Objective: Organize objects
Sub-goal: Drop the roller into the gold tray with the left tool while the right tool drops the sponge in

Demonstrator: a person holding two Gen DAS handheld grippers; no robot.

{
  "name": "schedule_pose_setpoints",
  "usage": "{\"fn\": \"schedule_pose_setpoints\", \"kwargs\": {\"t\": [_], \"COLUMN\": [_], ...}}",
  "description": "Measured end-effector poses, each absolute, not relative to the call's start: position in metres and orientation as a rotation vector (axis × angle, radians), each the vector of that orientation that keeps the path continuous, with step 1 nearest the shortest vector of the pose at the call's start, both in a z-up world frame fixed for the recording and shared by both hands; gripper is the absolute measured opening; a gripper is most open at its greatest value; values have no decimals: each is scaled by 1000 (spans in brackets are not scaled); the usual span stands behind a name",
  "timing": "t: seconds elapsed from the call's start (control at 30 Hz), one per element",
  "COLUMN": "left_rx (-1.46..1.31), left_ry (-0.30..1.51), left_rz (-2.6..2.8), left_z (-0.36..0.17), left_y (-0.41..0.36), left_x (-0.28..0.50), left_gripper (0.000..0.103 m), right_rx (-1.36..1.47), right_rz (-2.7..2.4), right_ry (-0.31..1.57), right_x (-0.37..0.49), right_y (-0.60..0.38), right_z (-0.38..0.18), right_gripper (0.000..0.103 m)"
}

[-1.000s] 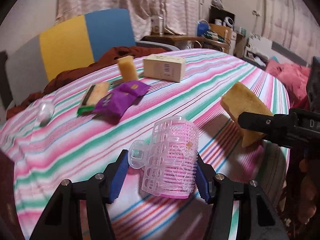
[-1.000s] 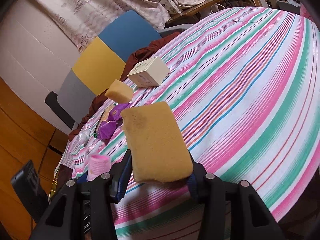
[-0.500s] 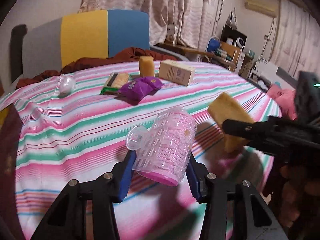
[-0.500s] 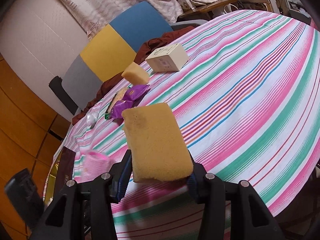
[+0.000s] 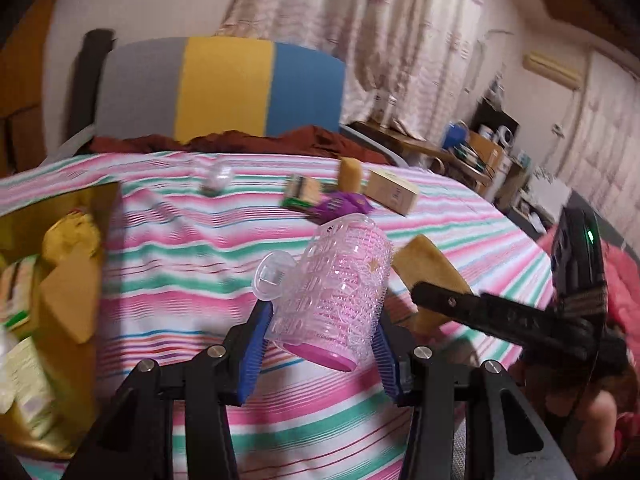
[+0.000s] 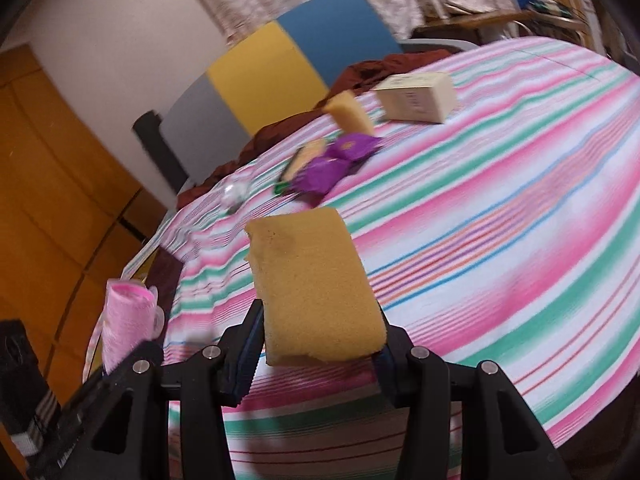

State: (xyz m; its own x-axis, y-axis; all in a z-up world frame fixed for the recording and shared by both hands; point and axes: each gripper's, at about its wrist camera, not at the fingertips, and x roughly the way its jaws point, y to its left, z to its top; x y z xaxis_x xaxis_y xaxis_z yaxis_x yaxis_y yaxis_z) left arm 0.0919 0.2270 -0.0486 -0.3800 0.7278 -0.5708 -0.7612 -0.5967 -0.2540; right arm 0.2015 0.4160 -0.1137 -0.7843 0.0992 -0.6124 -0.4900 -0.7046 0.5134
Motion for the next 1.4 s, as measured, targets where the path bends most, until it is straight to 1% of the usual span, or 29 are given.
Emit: {"fn": "schedule_pose_setpoints", "kwargs": {"t": [0.2, 0.33, 0.5, 0.63, 0.77, 0.9, 1.0, 1.1, 1.23, 1.27, 1.33, 1.37, 1.4], "left_rx": [-818, -829, -868, -951, -1056, -1163, -1261, -1359, -1406, -1409, -1402, -1387, -1376], "left_ry": [-47, -122, -156, -205, -299, -336, -337, -382, -377, -371, -371, -383, -390], "left_rz": [2141, 2232, 2343, 2410, 2452, 2472, 2452, 2419, 2415, 2423, 2429, 2430, 2432], "left_z": [-28, -14, -14, -23, -34, -46, -58, -73, -81, -82, -81, -79, -77], "left_y": [180, 141, 100, 69, 40, 23, 22, 18, 18, 18, 18, 17, 16], "left_x": [57, 19, -20, -54, -89, -123, -142, -162, -173, -175, -174, -172, -171], "left_gripper": [49, 49, 49, 49, 49, 49, 49, 49, 49, 51, 65, 66, 72], "right_rx": [-846, -867, -901, -944, -993, -1031, -1078, -1120, -1159, -1170, -1181, -1187, -1192], "right_rz": [2597, 2652, 2730, 2802, 2876, 2934, 2963, 2975, 2993, 2998, 3002, 3001, 3001], "right_ry": [927, 905, 889, 871, 812, 759, 718, 699, 661, 656, 650, 645, 643], "right_x": [185, 173, 158, 143, 126, 112, 99, 88, 77, 74, 71, 70, 70], "right_y": [385, 368, 342, 317, 290, 264, 247, 236, 224, 221, 217, 216, 216], "right_z": [-102, -95, -84, -76, -69, -63, -61, -62, -60, -59, -58, -58, -58], "right_gripper": [49, 49, 49, 49, 49, 49, 49, 49, 49, 49, 49, 49, 49]}}
